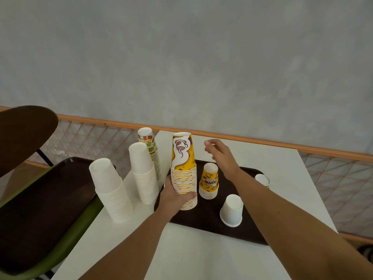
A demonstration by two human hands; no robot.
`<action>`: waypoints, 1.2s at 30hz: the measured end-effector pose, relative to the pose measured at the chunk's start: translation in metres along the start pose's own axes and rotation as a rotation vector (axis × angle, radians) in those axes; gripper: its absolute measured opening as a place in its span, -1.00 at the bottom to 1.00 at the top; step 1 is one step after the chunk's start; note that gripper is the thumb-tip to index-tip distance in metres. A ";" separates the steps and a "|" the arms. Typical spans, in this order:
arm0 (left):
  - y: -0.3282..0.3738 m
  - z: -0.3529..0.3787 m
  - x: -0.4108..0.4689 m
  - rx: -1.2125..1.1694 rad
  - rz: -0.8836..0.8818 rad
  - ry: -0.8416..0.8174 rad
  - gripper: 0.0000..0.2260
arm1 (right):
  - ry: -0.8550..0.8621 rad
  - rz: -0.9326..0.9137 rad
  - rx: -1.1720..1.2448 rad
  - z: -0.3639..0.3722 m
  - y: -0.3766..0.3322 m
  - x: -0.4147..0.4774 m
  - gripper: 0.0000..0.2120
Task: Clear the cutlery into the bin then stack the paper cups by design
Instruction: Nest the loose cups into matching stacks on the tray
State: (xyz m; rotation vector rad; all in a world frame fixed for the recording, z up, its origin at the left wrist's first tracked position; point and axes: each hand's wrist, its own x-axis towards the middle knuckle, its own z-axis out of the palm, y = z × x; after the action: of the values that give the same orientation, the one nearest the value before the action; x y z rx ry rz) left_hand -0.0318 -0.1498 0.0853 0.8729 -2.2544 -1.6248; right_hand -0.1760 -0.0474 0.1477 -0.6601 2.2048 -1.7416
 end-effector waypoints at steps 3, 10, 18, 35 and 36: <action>0.002 0.003 -0.003 0.013 0.001 -0.011 -0.22 | -0.163 0.009 0.000 0.004 -0.013 -0.009 -0.54; 0.007 0.004 -0.012 0.040 0.020 -0.049 -0.19 | -0.376 0.049 -0.072 0.018 -0.028 -0.025 -0.44; 0.004 -0.002 -0.021 0.057 0.031 -0.086 -0.20 | -0.344 0.052 -0.062 0.017 -0.035 -0.029 -0.43; -0.009 -0.001 -0.014 0.055 -0.015 -0.092 -0.20 | -0.162 -0.015 0.176 -0.002 -0.058 -0.003 -0.53; -0.009 -0.001 -0.012 0.049 -0.022 -0.090 -0.19 | -0.138 -0.019 0.209 -0.004 -0.058 -0.001 -0.53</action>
State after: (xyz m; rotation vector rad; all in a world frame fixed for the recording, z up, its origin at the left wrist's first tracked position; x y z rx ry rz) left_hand -0.0187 -0.1456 0.0788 0.8554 -2.3626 -1.6563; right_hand -0.1660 -0.0540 0.2042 -0.7289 1.8994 -1.8439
